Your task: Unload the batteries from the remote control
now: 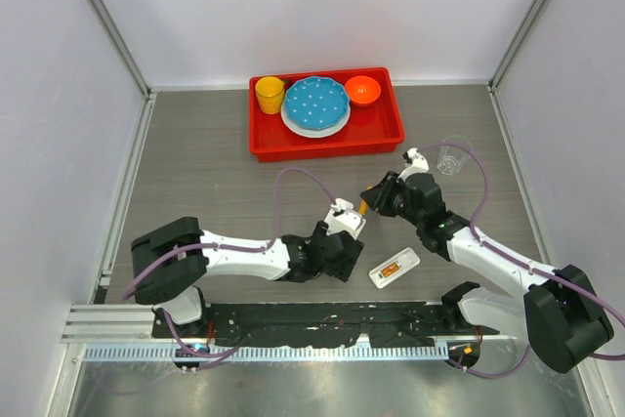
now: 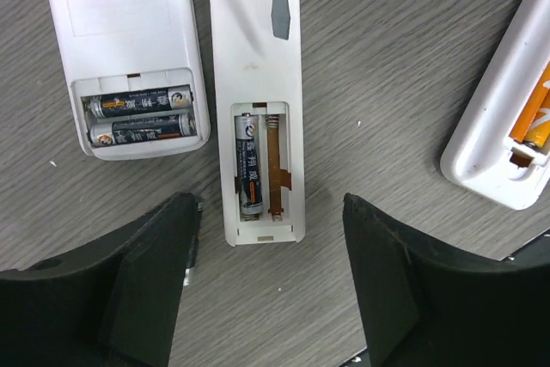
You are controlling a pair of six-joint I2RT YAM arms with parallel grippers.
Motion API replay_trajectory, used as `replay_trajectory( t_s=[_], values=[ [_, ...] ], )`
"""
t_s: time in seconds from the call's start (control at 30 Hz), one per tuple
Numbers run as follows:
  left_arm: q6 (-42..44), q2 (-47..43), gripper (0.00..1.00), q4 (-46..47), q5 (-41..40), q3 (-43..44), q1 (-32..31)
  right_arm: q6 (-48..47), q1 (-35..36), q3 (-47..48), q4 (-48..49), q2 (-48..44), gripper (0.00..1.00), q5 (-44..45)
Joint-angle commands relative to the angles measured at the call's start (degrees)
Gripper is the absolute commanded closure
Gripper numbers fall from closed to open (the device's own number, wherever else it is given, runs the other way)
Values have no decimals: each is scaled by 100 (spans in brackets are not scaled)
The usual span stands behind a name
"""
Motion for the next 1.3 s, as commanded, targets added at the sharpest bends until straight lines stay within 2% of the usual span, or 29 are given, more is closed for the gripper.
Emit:
replay_trajectory(
  t_s=[0.0, 0.23, 0.47, 0.97, 1.03, 1.07, 1.1, 1.2, 1.27],
  values=[
    [179, 119, 30, 68, -229, 76, -57, -8, -36, -2, 147, -144, 99, -196],
    [355, -337, 41, 885, 220, -688, -48, -52, -28, -107, 384, -205, 98, -380],
    [355, -400, 48, 808, -34, -979, -57, 106, 78, -292, 842, -21, 99, -591],
    [381, -417, 71, 913, 0, -1260, -57, -78, 711, -345, 1439, 296, 99, 235],
    [408, -435, 68, 896, -8, -1260, -48, -139, 737, -345, 1501, 331, 99, 489],
    [408, -461, 62, 843, -26, -1243, -48, -157, 737, -345, 1518, 357, 99, 525],
    [417, -470, 50, 817, -26, -1225, -48, -166, 737, -319, 1519, 366, 99, 542],
    [443, -540, 28, 790, 18, -1190, -48, -183, 737, -284, 1519, 401, 99, 542],
    [443, -541, 24, 834, 9, -1181, -57, -183, 737, -284, 1510, 392, 99, 542]
  ],
)
